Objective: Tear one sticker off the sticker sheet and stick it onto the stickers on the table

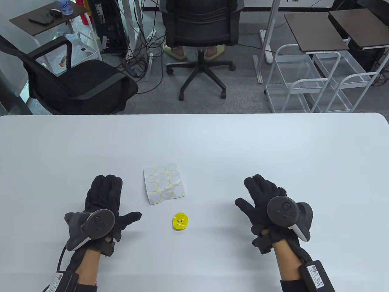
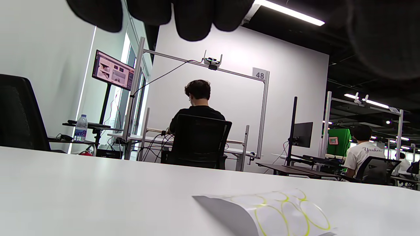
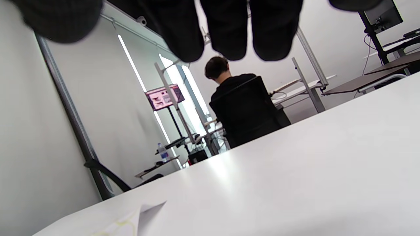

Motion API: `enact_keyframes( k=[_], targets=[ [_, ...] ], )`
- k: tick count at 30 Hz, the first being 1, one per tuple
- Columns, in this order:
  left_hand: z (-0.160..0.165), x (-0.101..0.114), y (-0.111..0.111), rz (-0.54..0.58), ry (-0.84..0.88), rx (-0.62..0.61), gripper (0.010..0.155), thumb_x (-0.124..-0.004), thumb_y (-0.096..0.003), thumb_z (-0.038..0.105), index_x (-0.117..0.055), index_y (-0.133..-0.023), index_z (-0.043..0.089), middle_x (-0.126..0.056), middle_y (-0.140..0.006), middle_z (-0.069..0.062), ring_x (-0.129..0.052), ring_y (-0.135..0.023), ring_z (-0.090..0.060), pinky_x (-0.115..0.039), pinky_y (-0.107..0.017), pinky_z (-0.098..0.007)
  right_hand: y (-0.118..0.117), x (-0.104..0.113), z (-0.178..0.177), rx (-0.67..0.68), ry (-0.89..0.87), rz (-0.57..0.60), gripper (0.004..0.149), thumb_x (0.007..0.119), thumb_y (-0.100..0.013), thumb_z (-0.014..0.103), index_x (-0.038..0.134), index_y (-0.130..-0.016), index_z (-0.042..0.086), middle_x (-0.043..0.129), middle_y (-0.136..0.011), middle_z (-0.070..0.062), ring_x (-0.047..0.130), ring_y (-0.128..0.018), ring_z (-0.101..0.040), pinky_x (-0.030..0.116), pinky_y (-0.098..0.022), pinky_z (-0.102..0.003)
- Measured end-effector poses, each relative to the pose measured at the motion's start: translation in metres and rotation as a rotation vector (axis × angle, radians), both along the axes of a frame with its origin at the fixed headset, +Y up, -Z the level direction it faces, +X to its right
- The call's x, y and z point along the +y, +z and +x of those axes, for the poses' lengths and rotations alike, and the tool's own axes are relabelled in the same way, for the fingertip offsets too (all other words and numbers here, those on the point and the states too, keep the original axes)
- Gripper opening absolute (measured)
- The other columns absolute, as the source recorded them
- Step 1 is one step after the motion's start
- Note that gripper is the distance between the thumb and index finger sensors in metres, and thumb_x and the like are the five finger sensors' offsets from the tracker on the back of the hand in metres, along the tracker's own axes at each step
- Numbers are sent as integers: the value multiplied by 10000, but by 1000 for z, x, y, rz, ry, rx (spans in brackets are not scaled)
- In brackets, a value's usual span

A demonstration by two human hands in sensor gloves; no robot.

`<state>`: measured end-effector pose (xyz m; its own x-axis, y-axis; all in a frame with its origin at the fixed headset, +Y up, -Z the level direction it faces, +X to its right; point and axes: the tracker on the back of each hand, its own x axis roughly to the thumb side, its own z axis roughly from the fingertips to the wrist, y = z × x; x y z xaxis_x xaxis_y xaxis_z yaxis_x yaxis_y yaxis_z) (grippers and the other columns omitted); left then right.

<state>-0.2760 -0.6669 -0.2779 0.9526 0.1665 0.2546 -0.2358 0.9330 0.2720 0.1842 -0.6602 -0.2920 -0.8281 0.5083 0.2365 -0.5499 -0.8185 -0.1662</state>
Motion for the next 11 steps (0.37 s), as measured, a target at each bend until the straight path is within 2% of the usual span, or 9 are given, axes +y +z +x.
enact_keyframes(
  k=[5,11],
  targets=[
    [-1,0,0,-5,20,0,1127,-819,-351,773,-322,-1148,150,-344,-1234,-154,-315,-1131,-481,-471,-778,-659,-4,-6,-5,15,5,-23,788,658,-446,621,647,-1071,142,639,-1136,-237,618,-993,-579,406,-635,-846],
    [1,-4,-4,-44,24,5,1130,-816,-351,777,-311,-1151,159,-336,-1241,-144,-310,-1141,-471,-465,-788,-658,-1,-4,-9,38,4,-8,787,657,-446,623,652,-1068,141,647,-1130,-240,624,-989,-577,411,-632,-846]
  ],
)
